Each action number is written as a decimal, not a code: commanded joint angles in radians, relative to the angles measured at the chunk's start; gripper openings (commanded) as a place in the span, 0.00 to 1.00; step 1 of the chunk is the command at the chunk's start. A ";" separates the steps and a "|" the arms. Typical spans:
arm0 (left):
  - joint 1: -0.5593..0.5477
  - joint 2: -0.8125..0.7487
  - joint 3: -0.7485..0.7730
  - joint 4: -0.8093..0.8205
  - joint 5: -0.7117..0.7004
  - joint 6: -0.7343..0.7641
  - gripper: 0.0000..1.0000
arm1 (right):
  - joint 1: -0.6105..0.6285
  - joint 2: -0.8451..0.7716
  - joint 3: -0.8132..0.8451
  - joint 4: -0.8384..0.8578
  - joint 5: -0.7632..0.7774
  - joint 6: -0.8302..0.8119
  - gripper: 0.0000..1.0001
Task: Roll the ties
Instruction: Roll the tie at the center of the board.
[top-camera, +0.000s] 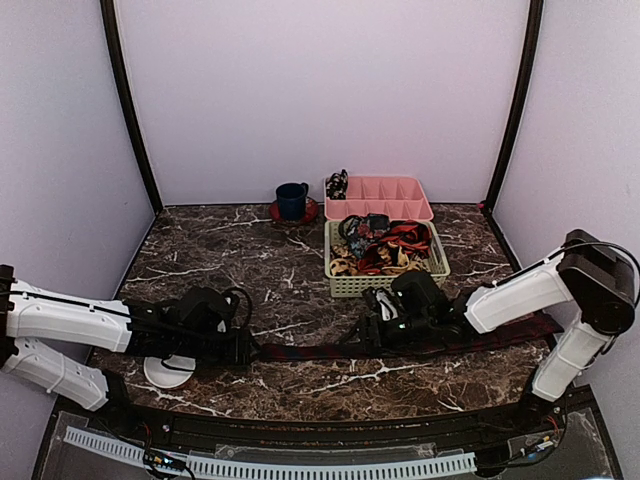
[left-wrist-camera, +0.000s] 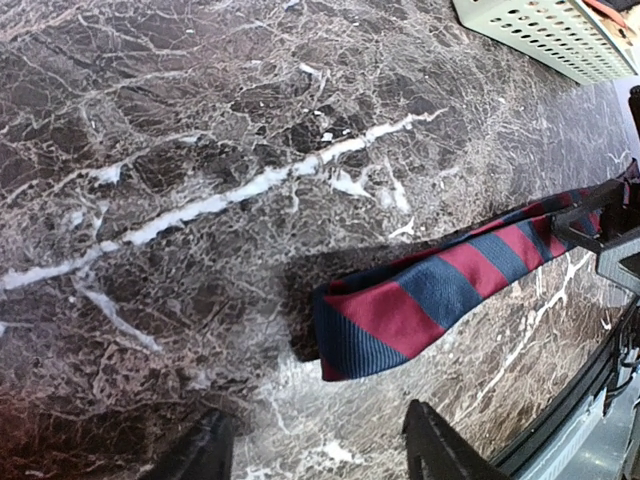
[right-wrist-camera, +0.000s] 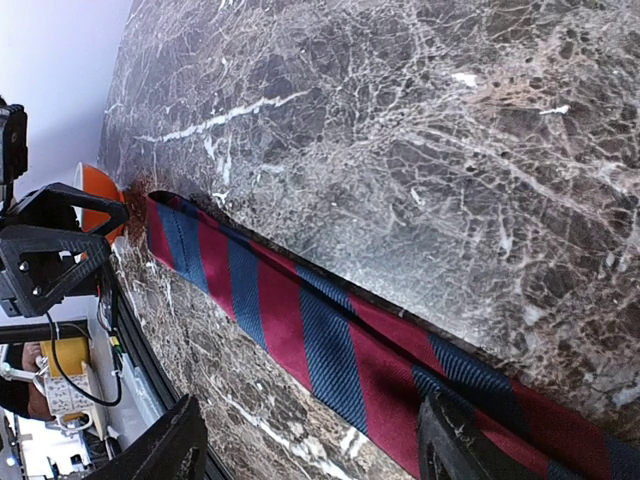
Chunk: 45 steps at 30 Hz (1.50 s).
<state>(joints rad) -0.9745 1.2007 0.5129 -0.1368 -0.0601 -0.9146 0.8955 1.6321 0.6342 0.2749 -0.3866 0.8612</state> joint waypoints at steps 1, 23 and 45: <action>-0.001 0.025 -0.016 0.056 -0.001 -0.024 0.59 | 0.004 -0.030 0.044 -0.063 0.013 -0.033 0.71; 0.046 0.071 -0.105 0.288 0.075 -0.034 0.44 | 0.079 0.150 0.205 -0.024 -0.014 -0.018 0.27; 0.065 0.012 -0.108 0.333 0.098 -0.003 0.09 | 0.083 0.277 0.198 -0.021 -0.009 -0.006 0.12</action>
<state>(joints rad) -0.9161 1.2518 0.3912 0.2356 0.0475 -0.9382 0.9680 1.8668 0.8322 0.2832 -0.4126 0.8505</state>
